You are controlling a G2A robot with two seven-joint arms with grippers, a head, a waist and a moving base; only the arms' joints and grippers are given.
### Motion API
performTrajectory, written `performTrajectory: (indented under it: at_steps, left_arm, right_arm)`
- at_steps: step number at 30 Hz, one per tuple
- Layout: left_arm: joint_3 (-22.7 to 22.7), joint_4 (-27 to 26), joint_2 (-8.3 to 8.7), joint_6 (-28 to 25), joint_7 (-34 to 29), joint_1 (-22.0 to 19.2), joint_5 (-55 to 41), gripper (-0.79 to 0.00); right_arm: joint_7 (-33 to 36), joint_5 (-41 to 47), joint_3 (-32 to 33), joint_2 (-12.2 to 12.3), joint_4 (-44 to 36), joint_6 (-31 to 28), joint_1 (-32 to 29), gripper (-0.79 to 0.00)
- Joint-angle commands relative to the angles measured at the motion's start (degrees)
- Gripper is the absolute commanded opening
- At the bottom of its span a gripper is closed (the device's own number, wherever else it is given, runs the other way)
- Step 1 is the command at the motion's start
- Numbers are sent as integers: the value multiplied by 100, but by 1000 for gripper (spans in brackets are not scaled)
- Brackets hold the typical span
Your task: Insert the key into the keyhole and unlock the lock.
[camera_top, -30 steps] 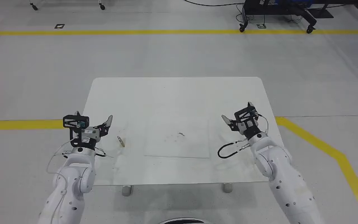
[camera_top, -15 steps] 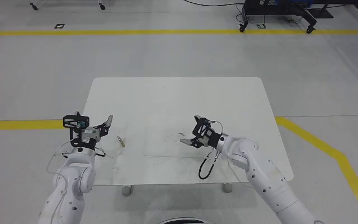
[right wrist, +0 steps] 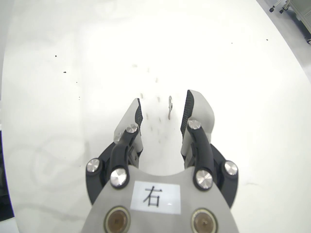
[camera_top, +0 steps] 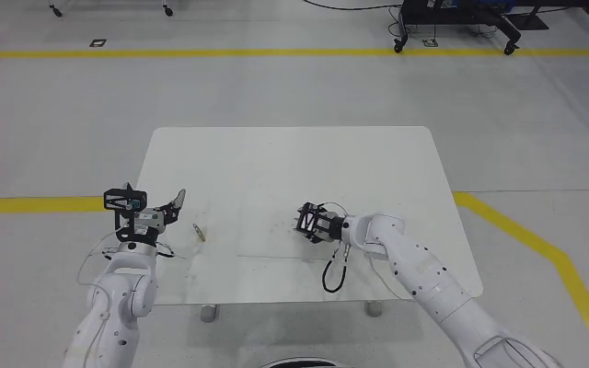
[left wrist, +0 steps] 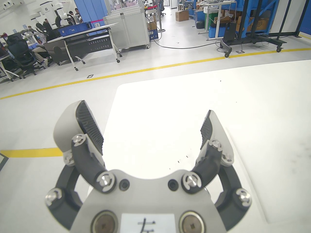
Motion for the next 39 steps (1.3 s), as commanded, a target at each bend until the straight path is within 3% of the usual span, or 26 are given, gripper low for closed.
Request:
performTrajectory:
  at_steps: [1, 14, 16, 22, 30, 34, 39]
  left_arm:
    - [0, 0, 0, 0, 0, 0, 0, 0]
    - [0, 0, 0, 0, 0, 0, 0, 0]
    - [0, 0, 0, 0, 0, 0, 0, 0]
    - [0, 0, 0, 0, 0, 0, 0, 0]
    - [0, 0, 0, 0, 0, 0, 0, 0]
    - [0, 0, 0, 0, 0, 0, 0, 0]
    - [0, 0, 0, 0, 0, 0, 0, 0]
  right_arm:
    - [-4, -1, -43, -17, 82, 14, 69, -446]
    - [165, -136, -361, -123, 345, -38, 450, -677]
    - [218, -178, -388, -129, 347, -4, 460, -785]
    - [324, -236, -284, -81, 157, -52, 399, -785]
    - [22, -439, 431, 167, -950, 152, -209, -785]
    - [-429, 50, 1036, 273, -1429, 432, -670, -785]
    - [-1051, 1677, 1694, 308, -1774, 631, -1237, -785]
